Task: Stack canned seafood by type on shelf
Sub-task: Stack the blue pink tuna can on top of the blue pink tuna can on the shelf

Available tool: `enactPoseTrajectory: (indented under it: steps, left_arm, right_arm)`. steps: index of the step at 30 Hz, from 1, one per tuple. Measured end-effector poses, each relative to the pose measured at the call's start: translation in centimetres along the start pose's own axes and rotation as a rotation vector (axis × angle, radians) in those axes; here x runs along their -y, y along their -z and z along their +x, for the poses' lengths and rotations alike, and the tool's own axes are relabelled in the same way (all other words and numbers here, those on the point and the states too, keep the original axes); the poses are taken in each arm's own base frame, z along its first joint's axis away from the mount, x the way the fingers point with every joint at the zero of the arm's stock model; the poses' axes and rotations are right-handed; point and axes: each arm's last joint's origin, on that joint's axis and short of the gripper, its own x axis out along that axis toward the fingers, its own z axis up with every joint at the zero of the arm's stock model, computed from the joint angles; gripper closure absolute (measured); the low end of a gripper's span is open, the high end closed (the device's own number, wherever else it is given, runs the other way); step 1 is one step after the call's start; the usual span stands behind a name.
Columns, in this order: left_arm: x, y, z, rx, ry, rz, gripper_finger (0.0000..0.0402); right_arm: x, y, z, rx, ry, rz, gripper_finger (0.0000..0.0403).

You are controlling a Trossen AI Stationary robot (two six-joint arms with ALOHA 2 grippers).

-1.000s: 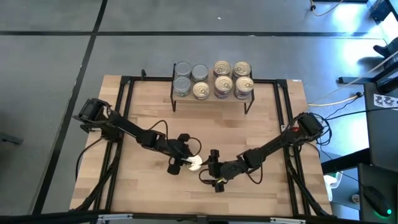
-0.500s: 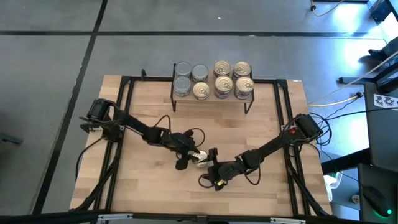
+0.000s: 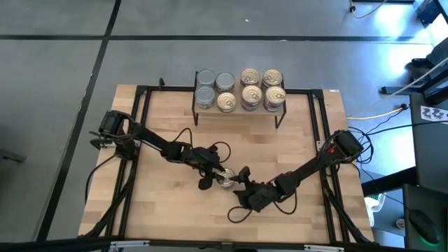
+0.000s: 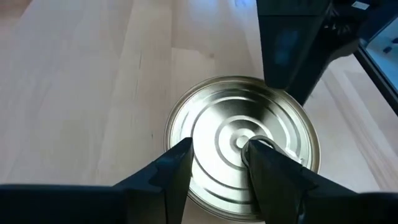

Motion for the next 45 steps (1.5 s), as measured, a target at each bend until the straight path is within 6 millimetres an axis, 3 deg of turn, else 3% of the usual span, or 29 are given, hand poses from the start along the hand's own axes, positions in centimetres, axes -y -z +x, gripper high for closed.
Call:
enactPoseTrajectory:
  steps: [13,31,35,41,45]
  left_arm:
    - [0.0,0.0,0.0,0.009,0.001,-0.004,0.0245]
    - [0.0,-0.1,0.0,0.026,0.002,0.0,0.0245]
    - [-0.1,-0.1,0.0,0.038,-0.011,0.012,0.0245]
    - [-0.3,-0.2,-0.1,0.039,-0.009,0.004,0.0245]
    - [-0.5,-0.3,-0.1,0.044,-0.007,-0.004,0.0245]
  right_arm:
    - [-1.8,1.0,1.8,-0.067,0.154,-0.163,0.0084]
    - [-0.2,2.6,4.5,-0.085,0.039,-0.207,0.0085]
    - [0.3,3.1,4.8,-0.12,0.049,-0.207,0.0113]
    - [0.3,3.2,4.8,-0.121,0.05,-0.217,0.0198]
    - [0.3,3.2,4.7,-0.132,0.074,-0.202,0.0204]
